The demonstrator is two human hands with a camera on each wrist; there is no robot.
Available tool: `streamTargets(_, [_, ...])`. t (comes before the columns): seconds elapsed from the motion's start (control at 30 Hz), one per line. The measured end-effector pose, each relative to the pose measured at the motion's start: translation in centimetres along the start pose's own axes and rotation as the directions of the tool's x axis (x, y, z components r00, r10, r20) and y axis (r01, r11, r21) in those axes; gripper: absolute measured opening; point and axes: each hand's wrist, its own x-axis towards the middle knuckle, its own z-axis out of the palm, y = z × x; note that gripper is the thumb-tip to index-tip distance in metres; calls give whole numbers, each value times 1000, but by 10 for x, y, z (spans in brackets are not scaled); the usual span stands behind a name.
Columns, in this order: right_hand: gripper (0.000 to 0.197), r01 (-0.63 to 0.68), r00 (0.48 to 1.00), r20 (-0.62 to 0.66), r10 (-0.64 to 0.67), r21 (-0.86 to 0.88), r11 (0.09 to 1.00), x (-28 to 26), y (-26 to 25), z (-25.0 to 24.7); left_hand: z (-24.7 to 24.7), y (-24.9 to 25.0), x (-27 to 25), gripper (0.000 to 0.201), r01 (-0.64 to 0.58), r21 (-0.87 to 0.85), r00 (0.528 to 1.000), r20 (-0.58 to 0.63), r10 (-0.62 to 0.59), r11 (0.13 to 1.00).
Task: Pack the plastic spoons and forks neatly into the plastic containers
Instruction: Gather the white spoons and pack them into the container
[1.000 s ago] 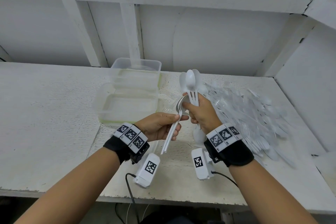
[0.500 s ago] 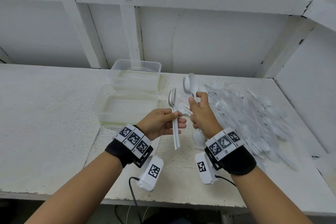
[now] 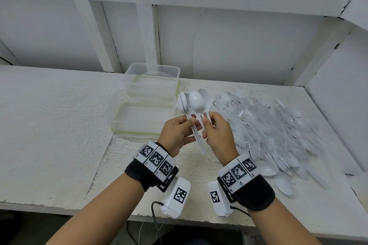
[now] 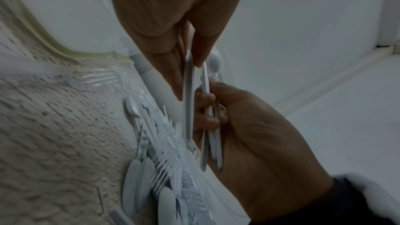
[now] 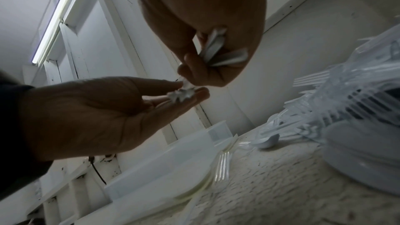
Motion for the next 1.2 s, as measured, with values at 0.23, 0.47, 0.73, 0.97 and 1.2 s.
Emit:
streamTargets(0.23, [15, -5, 1000, 13, 5, -6, 1000, 0, -1, 2, -1, 1, -4, 17, 21, -23, 997, 75, -19, 1000])
streamTargets(0.47, [12, 66, 998, 1, -67, -144, 987, -2, -3, -2, 3, -1, -4, 15, 49, -56, 998, 42, -47, 997])
streamTargets(0.73, [17, 52, 999, 5, -52, -216, 975, -4, -6, -1, 3, -2, -4, 16, 32, -46, 996, 80, -29, 998])
streamTargets(0.97, [26, 194, 977, 4, -215, -452, 871, -10, -7, 4, 7, -6, -5, 11, 6, -68, 1000, 15, -5, 998])
streamTargets(1.2, [28, 257, 939, -113, -326, -402, 879, -8, -6, 0, 3, -5, -3, 10, -19, -33, 1000, -21, 18, 999])
